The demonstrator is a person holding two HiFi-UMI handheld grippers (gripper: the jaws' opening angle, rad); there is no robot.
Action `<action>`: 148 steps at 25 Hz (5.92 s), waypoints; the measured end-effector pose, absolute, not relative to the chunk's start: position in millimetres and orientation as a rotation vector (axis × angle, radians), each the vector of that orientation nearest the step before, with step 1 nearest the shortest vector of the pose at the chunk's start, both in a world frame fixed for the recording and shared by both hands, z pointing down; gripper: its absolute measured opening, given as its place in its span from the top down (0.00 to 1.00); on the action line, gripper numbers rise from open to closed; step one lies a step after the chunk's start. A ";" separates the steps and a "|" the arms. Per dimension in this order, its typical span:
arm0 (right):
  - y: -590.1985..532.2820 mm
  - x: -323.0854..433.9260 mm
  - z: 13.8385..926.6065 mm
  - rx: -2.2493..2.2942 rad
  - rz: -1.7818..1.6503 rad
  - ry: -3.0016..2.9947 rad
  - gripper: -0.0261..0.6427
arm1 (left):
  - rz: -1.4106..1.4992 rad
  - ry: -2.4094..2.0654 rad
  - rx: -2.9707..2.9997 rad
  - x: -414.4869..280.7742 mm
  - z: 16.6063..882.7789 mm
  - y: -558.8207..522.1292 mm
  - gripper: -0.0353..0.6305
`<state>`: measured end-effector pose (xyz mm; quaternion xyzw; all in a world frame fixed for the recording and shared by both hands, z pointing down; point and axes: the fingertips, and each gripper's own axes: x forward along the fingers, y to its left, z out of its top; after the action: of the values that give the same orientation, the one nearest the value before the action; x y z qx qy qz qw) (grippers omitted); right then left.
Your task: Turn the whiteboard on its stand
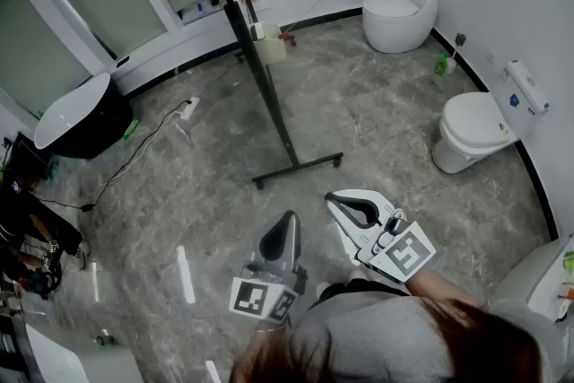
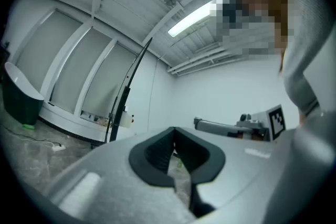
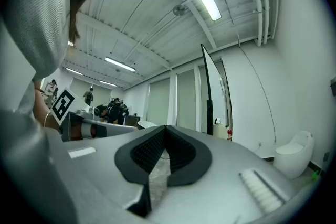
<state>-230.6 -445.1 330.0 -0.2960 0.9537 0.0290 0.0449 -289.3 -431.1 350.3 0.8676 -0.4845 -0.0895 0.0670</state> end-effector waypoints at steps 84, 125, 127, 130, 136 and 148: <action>-798.9 -317.8 329.7 -0.899 0.026 2.876 0.96 | -0.204 -1.682 2.523 -385.5 340.8 -801.8 0.65; -800.2 -254.1 355.2 -0.845 -0.061 2.936 0.96 | 0.007 -2.345 2.378 -377.2 285.8 -946.9 0.76; -798.1 -252.8 357.7 -0.835 -0.065 2.939 0.96 | 0.006 -2.363 2.352 -379.1 286.2 -946.9 0.77; -793.3 -256.1 354.2 -0.820 -0.053 2.939 0.96 | 0.003 -2.371 2.334 -383.9 286.0 -944.8 0.78; -793.8 -255.1 350.5 -0.851 -0.060 2.934 0.96 | -0.009 -2.361 2.337 -382.0 285.8 -933.7 0.78; -768.6 -258.3 362.4 -0.964 -0.086 2.973 0.96 | -0.027 -2.330 2.364 -358.0 284.9 -907.6 0.76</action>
<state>-258.3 -768.6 362.4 -0.3082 0.9509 -0.0276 0.0076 -358.0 -907.6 284.9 0.7094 -0.6991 -0.0082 -0.0888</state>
